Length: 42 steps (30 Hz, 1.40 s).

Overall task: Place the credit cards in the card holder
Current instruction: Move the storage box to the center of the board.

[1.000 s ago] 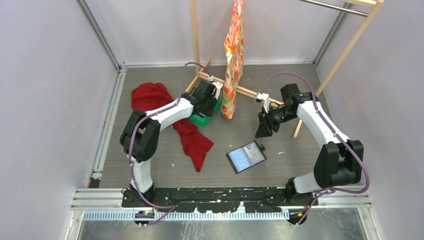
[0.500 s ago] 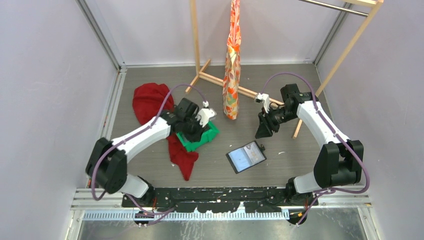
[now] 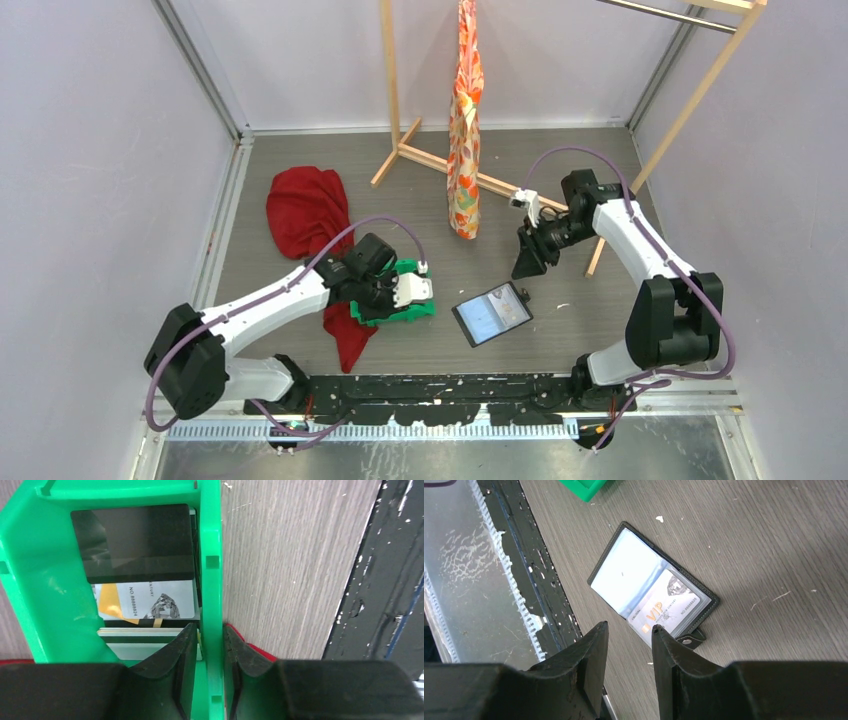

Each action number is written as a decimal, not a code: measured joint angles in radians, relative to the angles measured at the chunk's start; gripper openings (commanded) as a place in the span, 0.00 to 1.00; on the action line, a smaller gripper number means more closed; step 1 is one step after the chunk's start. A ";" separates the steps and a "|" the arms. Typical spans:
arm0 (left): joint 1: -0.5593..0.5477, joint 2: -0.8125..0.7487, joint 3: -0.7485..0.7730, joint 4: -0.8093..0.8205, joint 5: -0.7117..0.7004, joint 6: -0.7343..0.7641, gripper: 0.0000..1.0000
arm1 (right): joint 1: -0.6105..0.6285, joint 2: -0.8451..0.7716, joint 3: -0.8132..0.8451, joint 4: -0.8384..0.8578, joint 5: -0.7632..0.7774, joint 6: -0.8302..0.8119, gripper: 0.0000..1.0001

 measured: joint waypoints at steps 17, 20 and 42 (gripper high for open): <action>0.044 -0.372 0.037 0.181 -0.177 -0.610 0.84 | -0.089 -0.045 -0.021 -0.028 0.002 -0.029 0.46; 0.053 -0.322 0.104 0.151 -0.181 -0.819 0.62 | -0.089 -0.047 0.036 -0.086 0.018 -0.032 0.45; 0.097 -0.097 0.072 -0.168 -0.589 -1.325 0.58 | -0.172 -0.065 0.034 -0.056 -0.013 0.068 0.46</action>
